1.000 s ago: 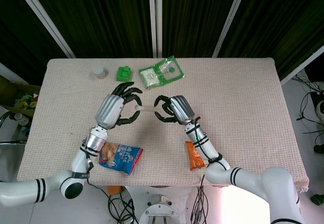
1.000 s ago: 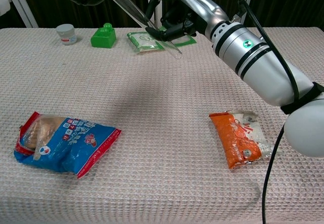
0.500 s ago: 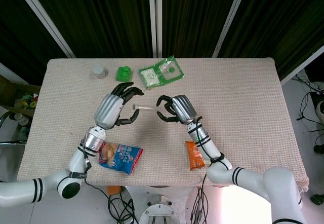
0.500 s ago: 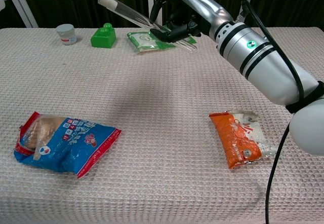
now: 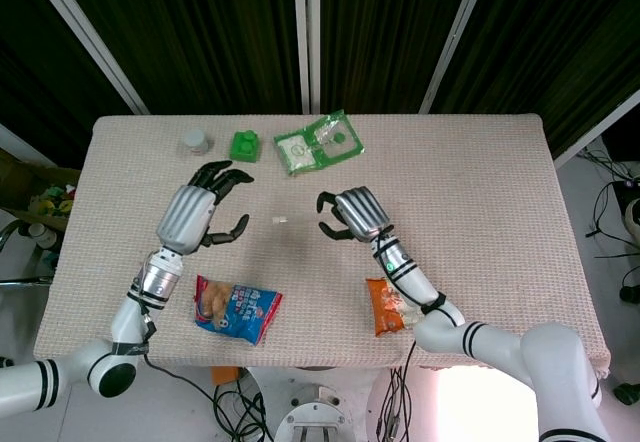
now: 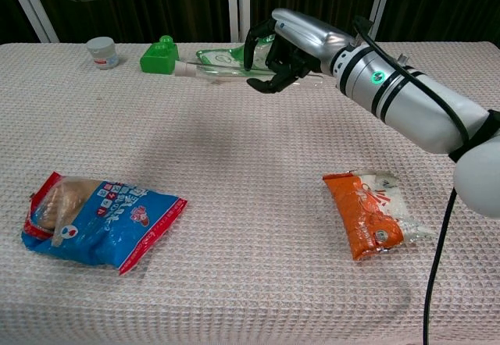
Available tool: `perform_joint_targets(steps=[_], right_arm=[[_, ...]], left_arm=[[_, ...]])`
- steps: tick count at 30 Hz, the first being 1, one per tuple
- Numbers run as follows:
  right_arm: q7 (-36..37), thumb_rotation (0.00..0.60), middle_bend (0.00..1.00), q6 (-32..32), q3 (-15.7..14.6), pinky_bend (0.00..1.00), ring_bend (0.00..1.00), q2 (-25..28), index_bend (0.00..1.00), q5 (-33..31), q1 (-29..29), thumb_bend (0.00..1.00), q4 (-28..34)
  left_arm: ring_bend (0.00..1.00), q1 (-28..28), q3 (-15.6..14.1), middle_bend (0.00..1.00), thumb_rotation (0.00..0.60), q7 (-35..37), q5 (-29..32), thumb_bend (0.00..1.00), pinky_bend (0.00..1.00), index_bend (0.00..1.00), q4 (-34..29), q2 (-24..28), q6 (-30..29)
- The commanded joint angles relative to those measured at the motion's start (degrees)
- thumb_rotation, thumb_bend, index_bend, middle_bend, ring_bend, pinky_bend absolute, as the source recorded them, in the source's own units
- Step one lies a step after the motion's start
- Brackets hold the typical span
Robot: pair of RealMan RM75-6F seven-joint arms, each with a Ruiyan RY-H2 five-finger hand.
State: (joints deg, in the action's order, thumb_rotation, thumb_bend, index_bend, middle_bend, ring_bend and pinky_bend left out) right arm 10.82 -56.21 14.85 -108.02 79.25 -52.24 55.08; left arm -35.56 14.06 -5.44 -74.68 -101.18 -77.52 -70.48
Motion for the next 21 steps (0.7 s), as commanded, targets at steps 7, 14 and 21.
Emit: perform_joint_targets(steps=[7, 14, 21], right_arm=[[-5.04, 0.600, 1.00, 5.69, 0.29, 1.00, 1.00, -9.89, 0.94, -2.56, -4.71, 0.72, -14.24], [-8.76, 0.600, 1.00, 8.92, 1.20, 1.00, 1.00, -14.17, 0.77, -4.78, -6.26, 0.47, -19.45], [-11.59, 0.600, 1.00, 8.52, 1.38, 1.00, 1.00, -13.46, 0.46, -5.65, -5.13, 0.14, -16.89]], left_arm=[[0.11, 1.97, -1.95, 0.22, 0.452, -1.78, 0.18, 0.40, 0.12, 0.24, 0.34, 1.83, -0.59], [0.11, 3.16, -2.49, 0.22, 0.451, -0.64, -0.11, 0.38, 0.12, 0.24, 0.45, 1.76, -1.29], [0.11, 3.78, -2.55, 0.22, 0.450, -0.07, -0.63, 0.37, 0.12, 0.24, 0.61, 2.09, -1.64]])
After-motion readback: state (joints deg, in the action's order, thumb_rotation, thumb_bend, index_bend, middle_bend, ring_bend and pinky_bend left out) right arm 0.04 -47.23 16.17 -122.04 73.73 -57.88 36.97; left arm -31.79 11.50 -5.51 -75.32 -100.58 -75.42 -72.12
